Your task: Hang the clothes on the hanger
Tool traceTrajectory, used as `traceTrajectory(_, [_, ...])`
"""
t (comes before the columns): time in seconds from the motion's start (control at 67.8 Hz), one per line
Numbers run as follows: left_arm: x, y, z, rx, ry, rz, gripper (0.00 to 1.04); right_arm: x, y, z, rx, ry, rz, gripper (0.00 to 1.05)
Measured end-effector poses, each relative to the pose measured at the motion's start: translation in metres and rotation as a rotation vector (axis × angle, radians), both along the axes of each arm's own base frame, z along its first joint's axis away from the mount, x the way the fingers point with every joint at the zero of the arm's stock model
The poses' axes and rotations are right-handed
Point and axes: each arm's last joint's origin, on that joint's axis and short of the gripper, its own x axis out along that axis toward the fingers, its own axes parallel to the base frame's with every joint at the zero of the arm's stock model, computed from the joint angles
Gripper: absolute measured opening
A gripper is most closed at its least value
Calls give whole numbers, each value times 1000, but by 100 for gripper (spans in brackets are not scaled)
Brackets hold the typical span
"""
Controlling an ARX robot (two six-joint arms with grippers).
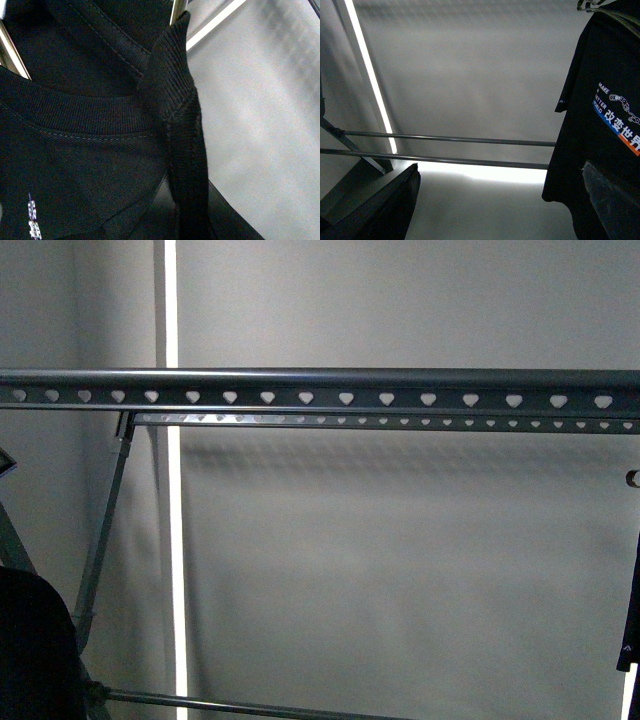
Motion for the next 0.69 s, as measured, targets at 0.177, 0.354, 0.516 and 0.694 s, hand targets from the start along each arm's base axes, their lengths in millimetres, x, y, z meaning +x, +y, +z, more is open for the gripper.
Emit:
traceTrajectory(0.177, [-24, -15, 8, 74, 46, -213, 4, 0, 0, 0, 0, 0, 0, 97])
traceTrajectory(0.354, [-41, -33, 17, 185, 90, -564, 4, 0, 0, 0, 0, 0, 0, 97])
traceTrajectory(0.516, [-50, -48, 12, 359, 146, -964, 4, 0, 0, 0, 0, 0, 0, 97])
traceTrajectory(0.694, [-30, -53, 31, 705, 34, -1200, 4, 0, 0, 0, 0, 0, -1, 97])
